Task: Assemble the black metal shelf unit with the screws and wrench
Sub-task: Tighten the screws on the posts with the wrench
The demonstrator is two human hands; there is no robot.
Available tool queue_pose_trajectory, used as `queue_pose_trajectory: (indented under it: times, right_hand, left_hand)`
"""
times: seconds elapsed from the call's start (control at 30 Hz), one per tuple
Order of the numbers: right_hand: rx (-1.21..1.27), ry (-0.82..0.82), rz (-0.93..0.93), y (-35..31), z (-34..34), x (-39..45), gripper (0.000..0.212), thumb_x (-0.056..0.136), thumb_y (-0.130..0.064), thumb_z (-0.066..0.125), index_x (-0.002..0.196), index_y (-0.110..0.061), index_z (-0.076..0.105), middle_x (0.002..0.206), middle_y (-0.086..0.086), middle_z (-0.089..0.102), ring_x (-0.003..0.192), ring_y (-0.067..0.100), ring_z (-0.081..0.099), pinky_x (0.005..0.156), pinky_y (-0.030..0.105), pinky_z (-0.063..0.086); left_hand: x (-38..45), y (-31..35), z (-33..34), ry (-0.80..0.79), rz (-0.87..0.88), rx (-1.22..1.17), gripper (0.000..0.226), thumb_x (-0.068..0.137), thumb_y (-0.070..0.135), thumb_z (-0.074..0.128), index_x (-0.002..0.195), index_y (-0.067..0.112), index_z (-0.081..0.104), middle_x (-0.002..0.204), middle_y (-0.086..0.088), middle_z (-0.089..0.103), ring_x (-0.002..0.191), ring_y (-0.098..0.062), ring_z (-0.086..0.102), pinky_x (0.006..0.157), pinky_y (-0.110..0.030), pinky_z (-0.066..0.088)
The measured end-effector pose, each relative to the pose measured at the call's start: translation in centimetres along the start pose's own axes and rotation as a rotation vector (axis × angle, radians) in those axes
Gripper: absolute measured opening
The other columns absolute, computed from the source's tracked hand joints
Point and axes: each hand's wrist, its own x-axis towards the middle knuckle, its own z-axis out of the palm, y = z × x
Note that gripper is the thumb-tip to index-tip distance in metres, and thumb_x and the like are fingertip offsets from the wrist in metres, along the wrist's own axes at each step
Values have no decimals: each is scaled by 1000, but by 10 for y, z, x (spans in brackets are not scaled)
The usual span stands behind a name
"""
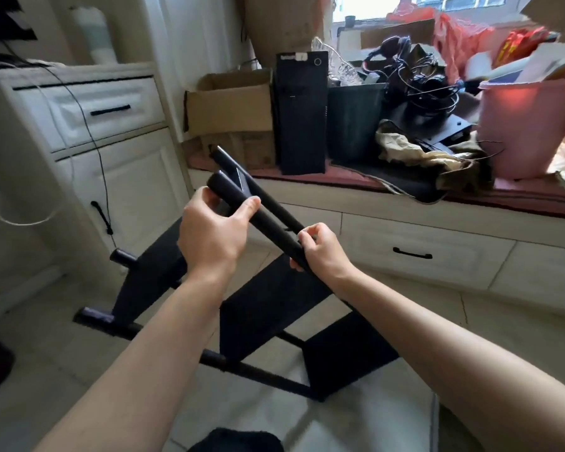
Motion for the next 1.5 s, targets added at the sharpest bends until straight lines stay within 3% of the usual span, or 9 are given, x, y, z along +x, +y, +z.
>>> queue_pose_trajectory:
  times: [0.17, 0.3, 0.37, 0.47, 0.6, 1.03, 1.2, 1.33, 1.5]
  right_hand:
    - [-173, -48, -11, 3, 28, 7, 12, 103, -25, 45, 101, -14, 49, 87, 8, 66, 53, 6, 67, 50, 17, 49]
    - [-364, -85, -1, 31, 48, 11, 13, 102, -24, 47, 100, -13, 53, 82, -1, 63, 70, 15, 70, 76, 36, 57]
    - [-406, -123, -11, 51, 57, 14, 12, 101, -22, 48, 98, -12, 52, 79, -5, 59, 64, 2, 66, 70, 20, 53]
    - [-484, -160, -2, 79, 68, 17, 9, 101, -23, 50, 92, -19, 50, 71, -11, 57, 55, -6, 56, 54, 6, 38]
    - [-544, -223, 24, 116, 79, 24, 15, 100, -31, 49, 87, -29, 44, 70, -9, 59, 70, 7, 57, 72, 28, 43]
    - [-670, -362, 128, 164, 91, 15, 11, 101, -36, 44, 92, -30, 45, 94, 0, 60, 90, 24, 56, 82, 40, 48]
    - [-722, -439, 49, 165, 89, 21, 17, 98, -35, 50, 82, -34, 47, 84, -6, 63, 76, 11, 59, 59, 26, 43]
    - [-771, -532, -54, 161, 99, 35, 16, 95, -28, 55, 80, -32, 54, 84, -12, 64, 80, 8, 58, 63, 23, 42]
    - [-573, -496, -231, 149, 133, 57, 9, 97, -27, 58, 89, -31, 58, 89, -14, 62, 81, -2, 58, 61, 7, 42]
  left_hand:
    - [2, -55, -28, 6, -214, -213, 28, 75, 30, 88, 93, 25, 67, 96, 14, 72, 95, -4, 66, 90, -27, 50]
    - [-7, -112, -44, -44, -360, -320, 32, 73, 17, 88, 99, 21, 70, 102, 11, 75, 96, -4, 71, 75, -13, 54]
    - [-14, -143, -50, -79, -424, -324, 33, 72, 17, 89, 100, 23, 72, 100, 10, 76, 93, -5, 72, 73, -15, 53]
    - [-25, -183, -52, -133, -514, -311, 43, 67, 22, 90, 105, 25, 71, 103, 13, 74, 100, -10, 70, 93, -28, 53]
    - [-40, -225, -47, -135, -596, -387, 61, 50, 33, 87, 106, 16, 70, 109, 16, 74, 107, -13, 70, 107, -42, 48]
    - [-88, -306, -36, -98, -620, -440, 51, 51, 37, 88, 93, 14, 68, 120, 2, 73, 109, -12, 70, 93, -26, 55]
    - [-92, -316, -36, -96, -538, -397, 46, 55, 36, 87, 90, 13, 68, 121, 7, 73, 109, -9, 69, 83, -14, 53]
    - [-92, -324, -40, -134, -470, -321, 45, 59, 35, 85, 89, 7, 66, 119, 7, 73, 103, -6, 71, 78, -12, 53]
    - [-78, -320, -53, -285, -410, -135, 42, 61, 46, 91, 94, 31, 69, 123, 18, 69, 116, -4, 64, 99, -30, 54]
